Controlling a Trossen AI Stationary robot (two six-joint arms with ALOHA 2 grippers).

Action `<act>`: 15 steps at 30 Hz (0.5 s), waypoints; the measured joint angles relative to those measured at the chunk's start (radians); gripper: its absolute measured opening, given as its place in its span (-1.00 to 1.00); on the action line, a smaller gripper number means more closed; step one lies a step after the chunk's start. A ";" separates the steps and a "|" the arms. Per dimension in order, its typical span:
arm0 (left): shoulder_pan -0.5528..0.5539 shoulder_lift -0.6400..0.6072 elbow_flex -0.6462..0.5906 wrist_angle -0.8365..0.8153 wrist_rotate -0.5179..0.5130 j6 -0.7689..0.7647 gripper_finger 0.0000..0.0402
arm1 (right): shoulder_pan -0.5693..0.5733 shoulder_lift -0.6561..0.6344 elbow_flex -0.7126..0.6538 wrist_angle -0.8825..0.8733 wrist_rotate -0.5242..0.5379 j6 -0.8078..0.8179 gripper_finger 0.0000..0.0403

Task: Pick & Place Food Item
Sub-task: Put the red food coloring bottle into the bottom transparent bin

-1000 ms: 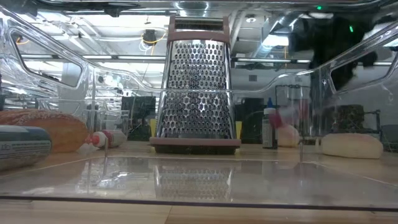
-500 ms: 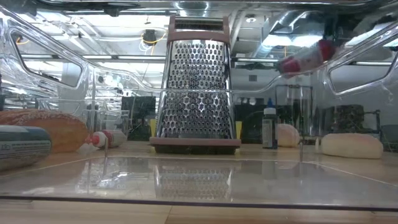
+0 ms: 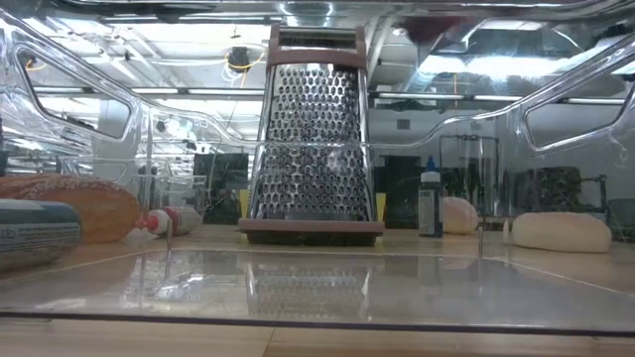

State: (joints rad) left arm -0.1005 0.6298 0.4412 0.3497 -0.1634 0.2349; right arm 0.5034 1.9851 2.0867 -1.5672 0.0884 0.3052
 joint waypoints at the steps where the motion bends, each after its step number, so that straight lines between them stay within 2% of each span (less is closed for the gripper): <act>1: 0.000 -0.001 0.000 -0.010 0.003 0.000 0.15 | -0.005 0.023 0.036 0.004 -0.023 -0.014 -0.54; 5: 0.000 -0.005 0.000 -0.043 0.004 -0.012 0.15 | -0.012 0.100 0.129 0.001 -0.062 -0.037 -0.54; 15: -0.048 -0.008 0.000 -0.085 0.005 -0.057 0.15 | 0.004 0.130 0.132 -0.005 -0.096 0.055 -0.54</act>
State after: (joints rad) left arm -0.1486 0.6220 0.4408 0.2646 -0.1585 0.1783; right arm 0.5077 2.1155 2.2189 -1.5721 -0.0074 0.3598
